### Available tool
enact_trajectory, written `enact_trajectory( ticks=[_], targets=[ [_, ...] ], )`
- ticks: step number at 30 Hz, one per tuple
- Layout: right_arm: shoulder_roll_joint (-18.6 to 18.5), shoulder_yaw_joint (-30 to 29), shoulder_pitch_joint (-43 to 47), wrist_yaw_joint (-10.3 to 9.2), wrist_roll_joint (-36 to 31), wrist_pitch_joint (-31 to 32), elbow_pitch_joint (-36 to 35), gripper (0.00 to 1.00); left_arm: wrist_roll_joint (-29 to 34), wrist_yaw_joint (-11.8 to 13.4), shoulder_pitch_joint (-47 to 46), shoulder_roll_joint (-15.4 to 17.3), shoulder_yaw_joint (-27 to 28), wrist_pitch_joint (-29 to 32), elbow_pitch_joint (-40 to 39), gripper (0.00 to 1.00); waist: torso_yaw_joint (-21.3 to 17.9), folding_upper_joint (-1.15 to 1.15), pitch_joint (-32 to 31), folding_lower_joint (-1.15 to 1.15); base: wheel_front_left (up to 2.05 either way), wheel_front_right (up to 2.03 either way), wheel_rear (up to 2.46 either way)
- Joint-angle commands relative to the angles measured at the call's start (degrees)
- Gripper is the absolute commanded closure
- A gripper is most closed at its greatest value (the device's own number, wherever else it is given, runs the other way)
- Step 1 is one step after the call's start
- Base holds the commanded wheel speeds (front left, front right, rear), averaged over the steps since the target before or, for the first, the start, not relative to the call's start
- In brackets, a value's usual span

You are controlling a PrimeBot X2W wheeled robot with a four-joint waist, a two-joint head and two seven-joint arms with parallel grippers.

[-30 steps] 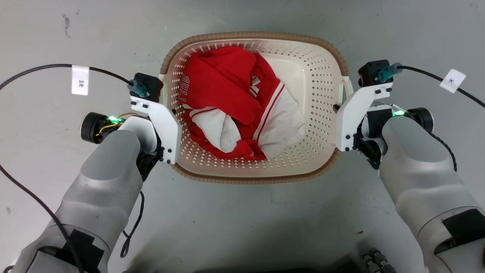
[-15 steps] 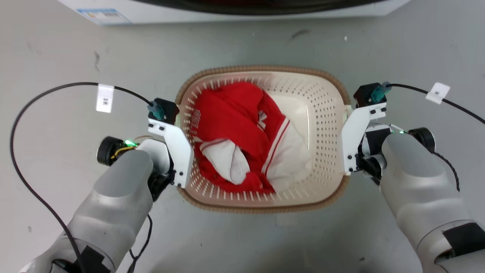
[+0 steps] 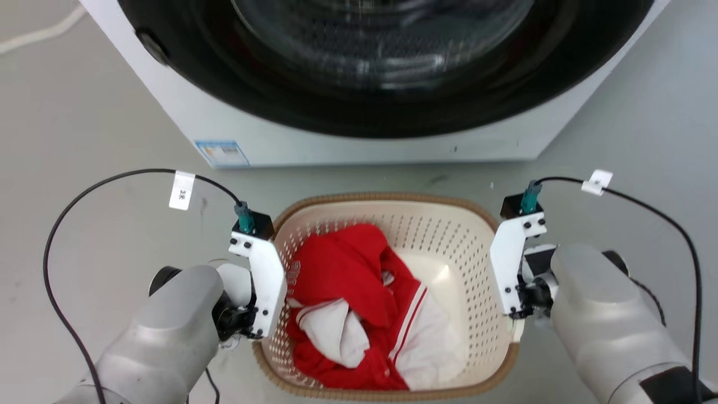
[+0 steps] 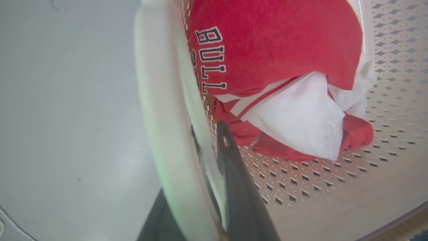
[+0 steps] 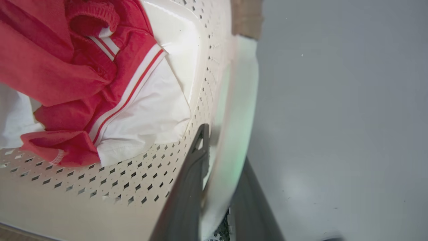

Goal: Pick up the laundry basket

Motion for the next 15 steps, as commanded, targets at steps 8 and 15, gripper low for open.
enact_trajectory(
  ticks=[8,15],
  targets=[
    [-1.8,4.9,3.2,-0.26,4.7,7.1,-1.4,1.0,-3.6,-0.1,1.5,4.1,-5.0,6.6,-2.5,1.0,0.2,0.0,-14.6,0.01,0.0,0.0,0.0],
    [-1.8,6.6,3.7,-0.25,6.6,9.9,-1.4,1.0,-6.7,-0.2,3.4,4.7,-8.0,10.0,-2.7,1.0,0.2,0.0,-20.3,0.01,0.0,0.0,0.0]
  ],
)
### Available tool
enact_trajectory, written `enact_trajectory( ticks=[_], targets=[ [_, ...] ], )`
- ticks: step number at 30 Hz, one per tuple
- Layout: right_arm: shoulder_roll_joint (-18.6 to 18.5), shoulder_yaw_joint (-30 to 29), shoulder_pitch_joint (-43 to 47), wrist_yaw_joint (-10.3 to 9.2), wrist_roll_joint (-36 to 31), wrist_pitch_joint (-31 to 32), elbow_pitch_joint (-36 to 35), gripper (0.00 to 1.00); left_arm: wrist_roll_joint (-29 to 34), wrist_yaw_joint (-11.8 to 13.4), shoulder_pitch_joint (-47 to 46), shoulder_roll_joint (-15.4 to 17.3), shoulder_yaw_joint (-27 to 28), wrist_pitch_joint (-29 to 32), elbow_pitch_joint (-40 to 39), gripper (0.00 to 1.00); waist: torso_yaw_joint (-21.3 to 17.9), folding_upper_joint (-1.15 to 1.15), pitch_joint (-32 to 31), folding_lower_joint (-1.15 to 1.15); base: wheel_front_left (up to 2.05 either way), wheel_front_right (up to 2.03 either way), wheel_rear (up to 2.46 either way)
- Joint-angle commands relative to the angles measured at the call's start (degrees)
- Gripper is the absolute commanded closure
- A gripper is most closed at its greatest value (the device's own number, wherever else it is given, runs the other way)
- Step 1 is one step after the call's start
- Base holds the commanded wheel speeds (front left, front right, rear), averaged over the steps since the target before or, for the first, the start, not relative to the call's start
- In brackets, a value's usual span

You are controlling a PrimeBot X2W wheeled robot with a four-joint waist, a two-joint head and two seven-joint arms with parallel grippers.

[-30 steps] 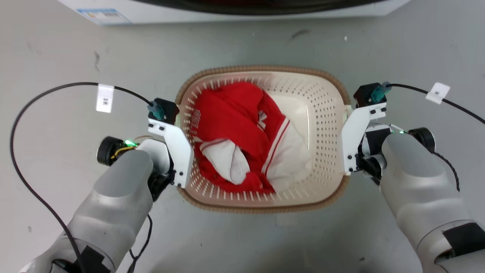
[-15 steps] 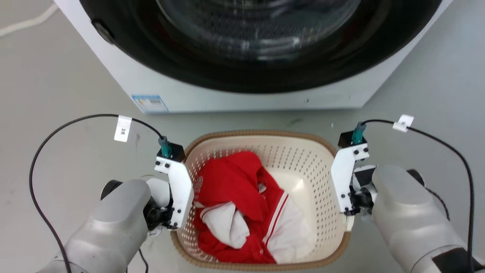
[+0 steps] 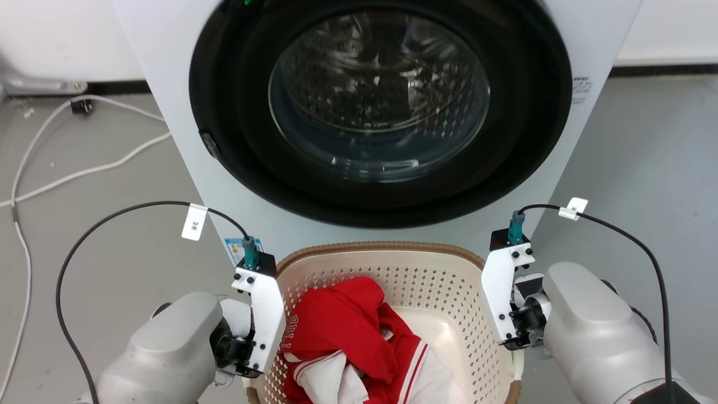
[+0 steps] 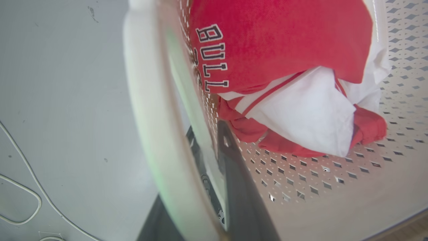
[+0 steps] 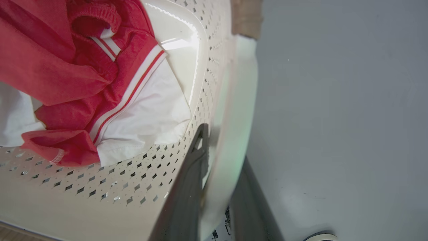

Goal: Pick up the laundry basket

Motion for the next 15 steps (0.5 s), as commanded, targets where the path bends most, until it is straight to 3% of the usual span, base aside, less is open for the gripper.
enact_trajectory(
  ticks=[1,15],
  targets=[
    [-1.9,0.7,-0.1,-0.22,-0.4,0.1,0.0,1.0,0.3,-0.2,0.9,1.9,-0.9,1.1,0.6,1.0,0.0,0.0,-2.3,0.02,0.0,0.0,0.0],
    [-1.9,3.1,-0.3,-0.19,1.5,3.2,-1.0,1.0,-3.5,-0.2,2.0,1.6,-3.9,2.9,0.6,1.0,0.2,0.0,-5.9,0.02,0.0,0.0,0.0]
  ],
)
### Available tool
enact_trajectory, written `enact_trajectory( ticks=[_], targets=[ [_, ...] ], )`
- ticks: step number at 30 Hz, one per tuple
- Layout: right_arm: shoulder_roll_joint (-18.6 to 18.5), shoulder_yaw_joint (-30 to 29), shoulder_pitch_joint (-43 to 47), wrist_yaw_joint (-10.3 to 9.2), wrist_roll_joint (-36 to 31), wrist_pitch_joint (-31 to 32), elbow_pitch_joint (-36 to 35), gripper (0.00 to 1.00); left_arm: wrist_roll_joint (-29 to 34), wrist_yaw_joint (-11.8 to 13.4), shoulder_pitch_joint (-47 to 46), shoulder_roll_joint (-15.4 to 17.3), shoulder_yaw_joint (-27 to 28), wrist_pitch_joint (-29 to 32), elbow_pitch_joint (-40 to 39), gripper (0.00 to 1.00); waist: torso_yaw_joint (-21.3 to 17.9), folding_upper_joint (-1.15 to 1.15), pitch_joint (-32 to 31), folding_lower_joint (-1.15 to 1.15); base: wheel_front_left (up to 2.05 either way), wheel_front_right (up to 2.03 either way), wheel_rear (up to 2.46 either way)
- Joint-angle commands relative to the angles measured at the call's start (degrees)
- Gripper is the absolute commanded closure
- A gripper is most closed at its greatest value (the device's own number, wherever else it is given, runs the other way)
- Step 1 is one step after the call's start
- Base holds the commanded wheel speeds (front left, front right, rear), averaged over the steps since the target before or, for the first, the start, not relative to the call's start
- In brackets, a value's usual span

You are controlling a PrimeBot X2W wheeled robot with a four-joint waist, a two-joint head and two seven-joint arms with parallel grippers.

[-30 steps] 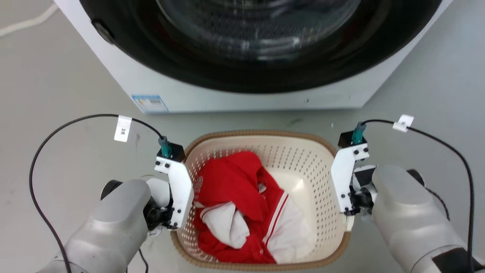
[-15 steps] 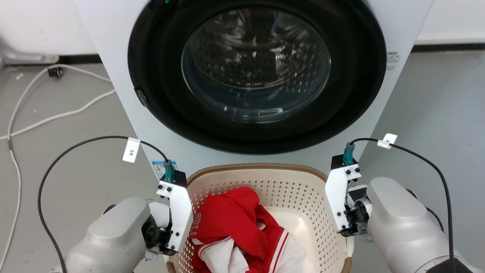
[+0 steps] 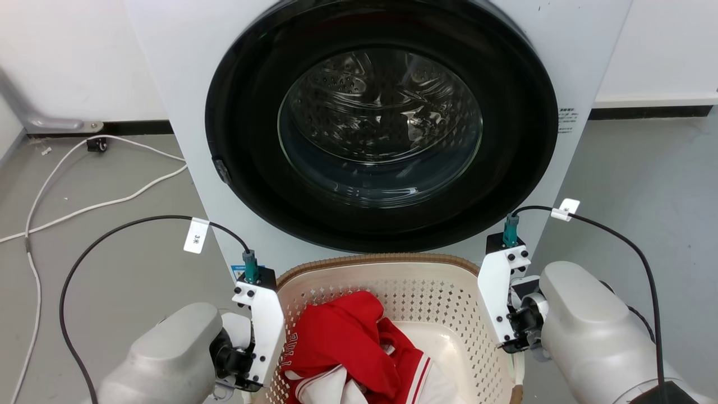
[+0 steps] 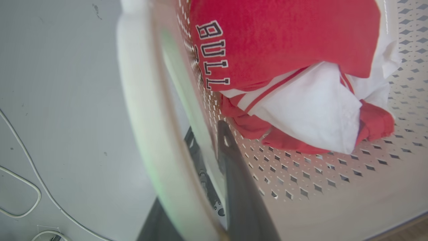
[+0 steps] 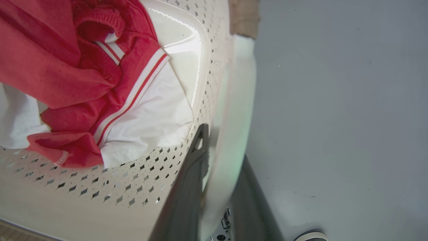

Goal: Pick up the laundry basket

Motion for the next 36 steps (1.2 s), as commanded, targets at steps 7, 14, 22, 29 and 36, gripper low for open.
enact_trajectory(
  ticks=[7,14,22,29,36],
  targets=[
    [-1.9,0.0,-0.4,-0.15,-0.7,-0.5,0.6,1.0,-0.4,-0.2,0.1,1.0,-1.9,1.5,0.4,1.0,-0.1,0.0,-0.5,0.01,0.0,0.0,0.0],
    [-1.9,-0.6,-0.4,-0.15,-1.4,-0.5,1.6,1.0,-1.6,-0.3,-0.1,1.0,-2.6,2.0,0.1,1.0,-0.3,0.0,-0.5,0.01,0.0,0.0,0.0],
    [-1.9,-0.9,-0.9,-0.15,-1.6,-0.5,2.0,1.0,-2.2,-0.3,-0.6,1.0,-3.5,2.4,-0.1,1.0,-0.4,0.0,-0.4,0.01,0.0,0.0,0.0],
    [-1.9,-0.5,-0.8,-0.15,-1.3,-0.5,2.0,1.0,-2.5,-0.3,-0.9,0.8,-4.0,2.3,0.0,1.0,-0.4,0.0,-0.4,0.01,0.0,0.0,0.0],
    [-1.9,-0.6,-0.7,-0.15,-1.5,-0.7,2.2,1.0,-2.8,-0.3,-0.8,0.7,-4.4,2.0,0.4,1.0,-0.4,0.0,-0.6,0.01,0.0,0.0,0.0]
  ],
)
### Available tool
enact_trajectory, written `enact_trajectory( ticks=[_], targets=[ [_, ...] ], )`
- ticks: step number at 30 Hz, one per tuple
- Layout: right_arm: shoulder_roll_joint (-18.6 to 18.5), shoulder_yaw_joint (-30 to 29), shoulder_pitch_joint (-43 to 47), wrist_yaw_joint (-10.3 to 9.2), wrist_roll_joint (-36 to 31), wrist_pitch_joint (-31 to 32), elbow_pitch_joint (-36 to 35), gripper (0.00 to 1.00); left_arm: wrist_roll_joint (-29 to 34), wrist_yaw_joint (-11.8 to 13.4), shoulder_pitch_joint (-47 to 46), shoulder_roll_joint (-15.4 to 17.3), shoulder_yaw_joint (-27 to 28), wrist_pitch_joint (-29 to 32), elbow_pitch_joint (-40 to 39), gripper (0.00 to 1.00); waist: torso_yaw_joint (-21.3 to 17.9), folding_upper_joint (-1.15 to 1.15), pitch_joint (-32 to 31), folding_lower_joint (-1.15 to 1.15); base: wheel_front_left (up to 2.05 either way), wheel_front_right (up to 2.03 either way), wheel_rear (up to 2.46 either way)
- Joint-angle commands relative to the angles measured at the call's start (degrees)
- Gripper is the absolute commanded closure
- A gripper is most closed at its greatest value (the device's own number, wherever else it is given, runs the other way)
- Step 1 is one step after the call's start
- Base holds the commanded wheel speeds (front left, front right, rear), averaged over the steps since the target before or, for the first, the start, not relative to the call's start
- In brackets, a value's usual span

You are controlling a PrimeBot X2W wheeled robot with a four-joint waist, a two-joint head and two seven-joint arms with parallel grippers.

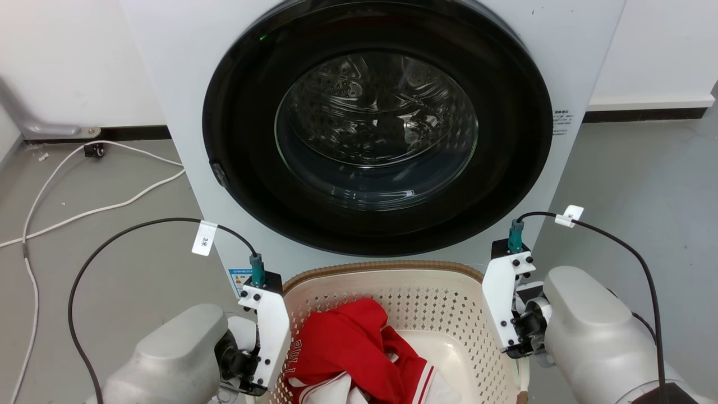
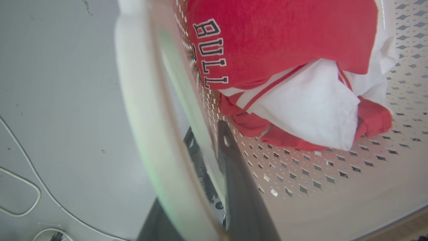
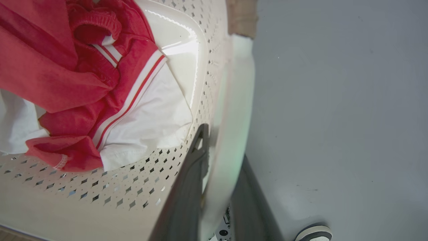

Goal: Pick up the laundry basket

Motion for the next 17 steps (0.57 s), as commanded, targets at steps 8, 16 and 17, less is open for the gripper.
enact_trajectory(
  ticks=[8,16,17],
  targets=[
    [-1.9,0.3,0.1,-0.14,-0.8,-0.8,0.1,1.0,0.3,-0.4,0.0,0.8,-1.2,1.2,0.8,1.0,0.0,0.0,-0.1,0.0,0.0,0.0,0.0],
    [-1.9,-0.3,0.2,-0.15,-1.8,-1.1,0.4,1.0,0.2,-0.4,0.0,0.7,-1.4,1.1,1.1,1.0,0.2,0.0,-0.1,0.0,0.0,0.0,0.0],
    [-1.9,-0.3,0.3,-0.15,-2.0,-1.0,0.5,1.0,0.1,-0.4,0.1,0.7,-1.5,1.0,1.2,1.0,0.1,0.0,-0.1,0.0,0.0,0.0,0.0]
  ],
)
